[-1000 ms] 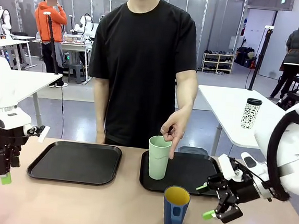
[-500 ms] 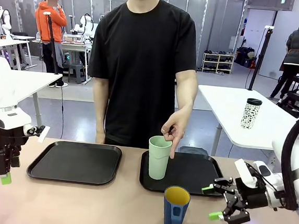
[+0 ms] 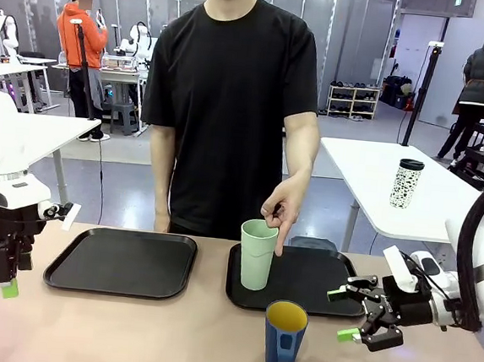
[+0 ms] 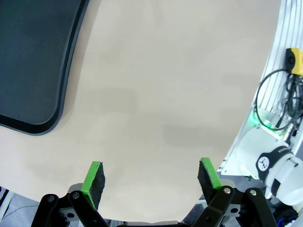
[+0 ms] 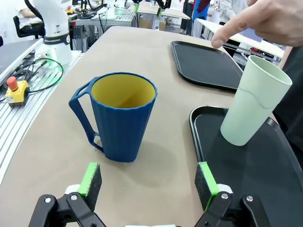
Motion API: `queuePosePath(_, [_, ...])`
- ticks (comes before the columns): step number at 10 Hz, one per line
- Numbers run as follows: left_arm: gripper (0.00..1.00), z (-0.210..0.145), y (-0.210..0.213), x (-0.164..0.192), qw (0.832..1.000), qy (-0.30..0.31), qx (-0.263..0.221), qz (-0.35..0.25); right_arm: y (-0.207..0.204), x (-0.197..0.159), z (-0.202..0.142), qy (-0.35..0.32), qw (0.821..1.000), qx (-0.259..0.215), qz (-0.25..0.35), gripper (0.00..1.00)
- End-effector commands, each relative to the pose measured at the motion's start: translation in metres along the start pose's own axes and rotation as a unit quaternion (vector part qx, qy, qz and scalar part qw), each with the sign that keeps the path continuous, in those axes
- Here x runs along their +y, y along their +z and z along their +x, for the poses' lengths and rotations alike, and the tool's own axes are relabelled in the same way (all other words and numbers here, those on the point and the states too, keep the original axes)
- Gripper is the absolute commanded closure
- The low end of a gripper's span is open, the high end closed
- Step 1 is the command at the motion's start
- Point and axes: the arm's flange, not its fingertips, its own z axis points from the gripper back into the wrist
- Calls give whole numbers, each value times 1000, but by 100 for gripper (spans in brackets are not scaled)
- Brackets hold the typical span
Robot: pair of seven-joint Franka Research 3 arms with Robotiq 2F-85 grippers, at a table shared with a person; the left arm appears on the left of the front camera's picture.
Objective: Sort and store the cups by type.
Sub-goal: Pick up the Handle plastic cup and place it into the empty Flat Tray.
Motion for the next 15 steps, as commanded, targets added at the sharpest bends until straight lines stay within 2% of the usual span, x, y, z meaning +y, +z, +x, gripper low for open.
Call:
queuePosePath(1, [0, 1, 3, 0, 1000, 5, 2, 0, 0, 2, 2, 4, 1000, 5, 3, 0])
queuePosePath(3, [0, 1, 3, 0, 1000, 5, 2, 0, -1, 0, 0, 0, 1000, 0, 1, 0])
queuePosePath(7, [0, 1, 3, 0, 1000, 5, 2, 0, -35, -5, 5, -2, 998, -25, 65, 0])
queuePosePath(15, [0, 1, 3, 0, 1000, 5, 2, 0, -75, -9, 8, -12, 993, -17, 116, 0])
